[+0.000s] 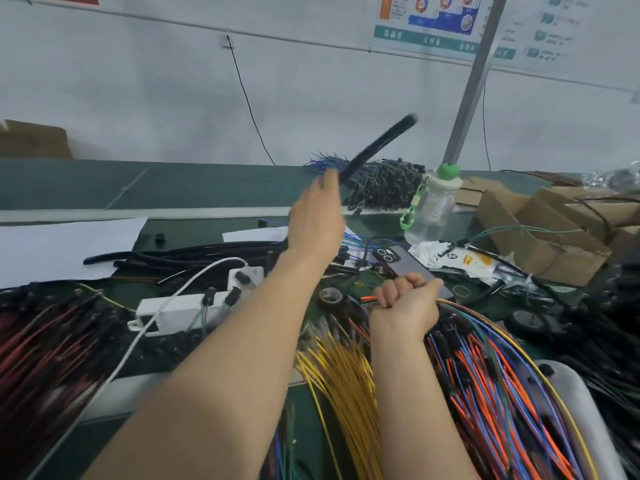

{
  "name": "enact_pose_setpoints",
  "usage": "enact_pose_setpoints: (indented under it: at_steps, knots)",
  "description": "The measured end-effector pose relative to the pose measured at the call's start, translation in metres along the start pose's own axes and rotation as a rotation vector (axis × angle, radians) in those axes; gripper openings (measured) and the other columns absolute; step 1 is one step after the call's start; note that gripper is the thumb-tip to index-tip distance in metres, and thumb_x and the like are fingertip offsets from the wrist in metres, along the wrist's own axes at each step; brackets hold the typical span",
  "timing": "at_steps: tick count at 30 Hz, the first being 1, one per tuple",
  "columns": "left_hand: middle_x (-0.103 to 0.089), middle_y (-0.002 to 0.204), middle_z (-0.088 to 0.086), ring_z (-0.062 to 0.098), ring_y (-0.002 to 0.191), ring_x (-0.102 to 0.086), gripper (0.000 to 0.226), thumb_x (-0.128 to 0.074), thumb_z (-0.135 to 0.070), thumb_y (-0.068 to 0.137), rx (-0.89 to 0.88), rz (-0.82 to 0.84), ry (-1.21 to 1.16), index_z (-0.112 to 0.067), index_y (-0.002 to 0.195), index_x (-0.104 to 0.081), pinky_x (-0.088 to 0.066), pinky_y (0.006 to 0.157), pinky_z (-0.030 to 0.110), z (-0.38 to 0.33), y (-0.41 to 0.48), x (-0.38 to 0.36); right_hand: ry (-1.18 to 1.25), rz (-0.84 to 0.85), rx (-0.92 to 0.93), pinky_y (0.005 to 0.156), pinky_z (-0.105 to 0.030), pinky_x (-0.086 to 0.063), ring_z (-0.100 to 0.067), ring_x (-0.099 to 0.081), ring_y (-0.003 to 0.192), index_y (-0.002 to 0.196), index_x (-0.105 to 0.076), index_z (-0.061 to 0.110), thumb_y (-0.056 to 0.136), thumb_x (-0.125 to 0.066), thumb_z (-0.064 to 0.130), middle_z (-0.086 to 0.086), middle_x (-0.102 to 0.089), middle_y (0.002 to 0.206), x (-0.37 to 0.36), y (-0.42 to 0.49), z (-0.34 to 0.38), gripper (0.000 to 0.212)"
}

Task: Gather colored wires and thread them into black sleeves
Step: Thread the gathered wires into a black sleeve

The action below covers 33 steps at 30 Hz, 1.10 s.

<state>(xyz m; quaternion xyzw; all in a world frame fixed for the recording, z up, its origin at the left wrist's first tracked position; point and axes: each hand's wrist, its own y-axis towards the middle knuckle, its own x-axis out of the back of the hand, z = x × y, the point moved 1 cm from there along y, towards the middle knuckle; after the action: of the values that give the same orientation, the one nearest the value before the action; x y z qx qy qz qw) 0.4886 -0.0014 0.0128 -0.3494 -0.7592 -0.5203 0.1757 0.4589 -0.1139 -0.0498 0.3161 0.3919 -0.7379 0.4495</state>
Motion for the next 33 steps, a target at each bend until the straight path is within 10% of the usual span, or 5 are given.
enact_pose_setpoints:
  at_steps: [7, 12, 18, 23, 33]
  knots:
    - [-0.046, 0.069, 0.005, 0.023, 0.071, -0.042, 0.032, -0.034, -0.023, 0.101, -0.198, 0.482, -0.022, -0.009, 0.075, -0.047, -0.028, 0.061, 0.03, -0.038, -0.038, 0.12, -0.027, 0.205, -0.046, 0.034, -0.015, -0.015, -0.008, -0.019, 0.032, 0.085, -0.057, 0.016, 0.095, -0.033, 0.062, 0.003, -0.047, 0.05, 0.004, -0.075, 0.025, 0.052]
    - [-0.055, 0.073, 0.007, 0.022, 0.079, -0.053, 0.036, -0.04, -0.029, 0.1, -0.07, 0.77, -0.034, -0.015, 0.067, -0.045, -0.042, 0.07, 0.03, -0.017, -0.141, 0.192, -0.34, 0.31, -0.007, 0.034, -0.014, -0.015, -0.003, -0.025, 0.029, 0.074, -0.051, 0.016, 0.097, -0.052, 0.032, 0.007, -0.042, 0.042, 0.042, -0.147, 0.037, 0.028]
    - [-0.065, 0.068, -0.011, 0.004, 0.064, -0.062, 0.025, -0.049, -0.043, 0.094, 0.384, 0.225, -0.261, -0.025, 0.082, -0.061, -0.045, 0.055, 0.02, 0.039, -0.224, 0.268, -0.343, 0.257, -0.155, 0.032, -0.015, -0.02, -0.002, -0.029, 0.029, 0.071, -0.047, 0.019, 0.097, -0.053, 0.03, 0.007, -0.049, 0.041, 0.097, -0.205, 0.043, 0.029]
    - [-0.07, 0.09, 0.0, 0.007, 0.061, -0.064, 0.051, -0.03, -0.056, 0.096, 0.806, -0.271, -1.618, -0.015, 0.098, -0.06, -0.049, 0.052, 0.017, 0.049, -0.274, 0.267, -0.212, 0.236, -0.185, 0.031, -0.012, -0.017, -0.002, -0.027, 0.027, 0.074, -0.048, 0.017, 0.099, -0.05, 0.023, 0.006, -0.055, 0.043, 0.099, -0.233, 0.039, 0.026]
    - [-0.067, 0.078, 0.011, 0.021, 0.071, -0.062, 0.019, -0.061, -0.021, 0.091, 0.923, -0.039, -1.166, -0.007, 0.079, -0.059, -0.051, 0.071, 0.032, -0.003, -0.31, 0.164, -0.591, 0.435, -0.269, 0.044, -0.02, -0.044, -0.012, -0.054, 0.043, 0.074, -0.06, 0.009, 0.089, -0.065, 0.012, 0.0, -0.06, 0.053, 0.126, -0.255, -0.016, 0.015]
